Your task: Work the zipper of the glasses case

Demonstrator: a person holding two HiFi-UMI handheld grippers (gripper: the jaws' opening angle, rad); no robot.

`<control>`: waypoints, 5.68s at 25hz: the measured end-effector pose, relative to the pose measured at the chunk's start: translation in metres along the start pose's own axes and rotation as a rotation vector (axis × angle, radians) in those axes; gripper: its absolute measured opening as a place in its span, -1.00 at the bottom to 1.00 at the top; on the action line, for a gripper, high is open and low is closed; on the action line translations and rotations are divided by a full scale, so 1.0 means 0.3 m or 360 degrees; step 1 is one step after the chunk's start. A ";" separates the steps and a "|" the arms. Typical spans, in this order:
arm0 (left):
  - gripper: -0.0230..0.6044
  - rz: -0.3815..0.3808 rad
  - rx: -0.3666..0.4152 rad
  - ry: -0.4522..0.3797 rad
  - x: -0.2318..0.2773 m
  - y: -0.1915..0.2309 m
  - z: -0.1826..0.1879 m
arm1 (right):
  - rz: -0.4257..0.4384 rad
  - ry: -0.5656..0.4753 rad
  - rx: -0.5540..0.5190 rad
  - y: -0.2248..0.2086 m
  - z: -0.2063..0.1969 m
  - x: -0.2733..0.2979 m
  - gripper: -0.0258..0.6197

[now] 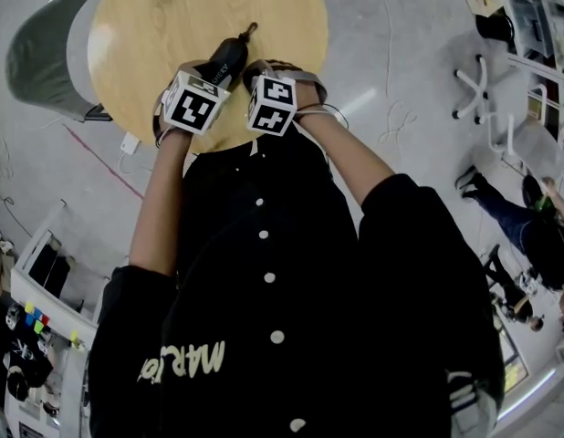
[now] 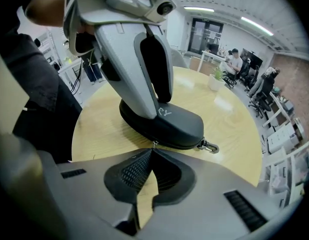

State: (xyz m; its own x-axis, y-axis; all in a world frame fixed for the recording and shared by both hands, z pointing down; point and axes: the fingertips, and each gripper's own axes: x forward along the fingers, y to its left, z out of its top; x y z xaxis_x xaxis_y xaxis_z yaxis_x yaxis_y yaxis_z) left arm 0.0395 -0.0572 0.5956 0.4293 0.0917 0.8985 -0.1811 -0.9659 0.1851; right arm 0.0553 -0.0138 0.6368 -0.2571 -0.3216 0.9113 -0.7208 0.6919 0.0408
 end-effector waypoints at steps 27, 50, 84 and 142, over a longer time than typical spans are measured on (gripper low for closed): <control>-0.38 -0.0159 0.0006 -0.0024 -0.014 -0.018 0.007 | -0.0020 -0.0060 0.0313 0.205 0.113 0.033 -0.90; -0.38 -0.0107 -0.0020 -0.0130 -0.021 -0.005 -0.005 | 0.0131 -0.0162 0.0359 0.285 0.171 0.076 -0.61; -0.42 0.0276 -0.0813 -0.0433 -0.039 -0.045 -0.318 | 0.0440 -0.0055 -0.1072 0.025 0.239 -0.010 -0.41; -0.91 0.0603 -0.0457 0.0007 0.024 0.076 -0.417 | 0.0610 0.0088 -0.1210 0.038 0.256 0.021 -0.40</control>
State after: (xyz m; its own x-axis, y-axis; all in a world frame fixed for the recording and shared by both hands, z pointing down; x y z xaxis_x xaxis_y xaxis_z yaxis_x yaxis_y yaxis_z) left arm -0.0723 -0.0482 0.6562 0.2822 -0.2527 0.9255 -0.5619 -0.8254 -0.0541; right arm -0.0041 -0.0577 0.6115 -0.3490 0.0414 0.9362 0.0429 0.9987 -0.0282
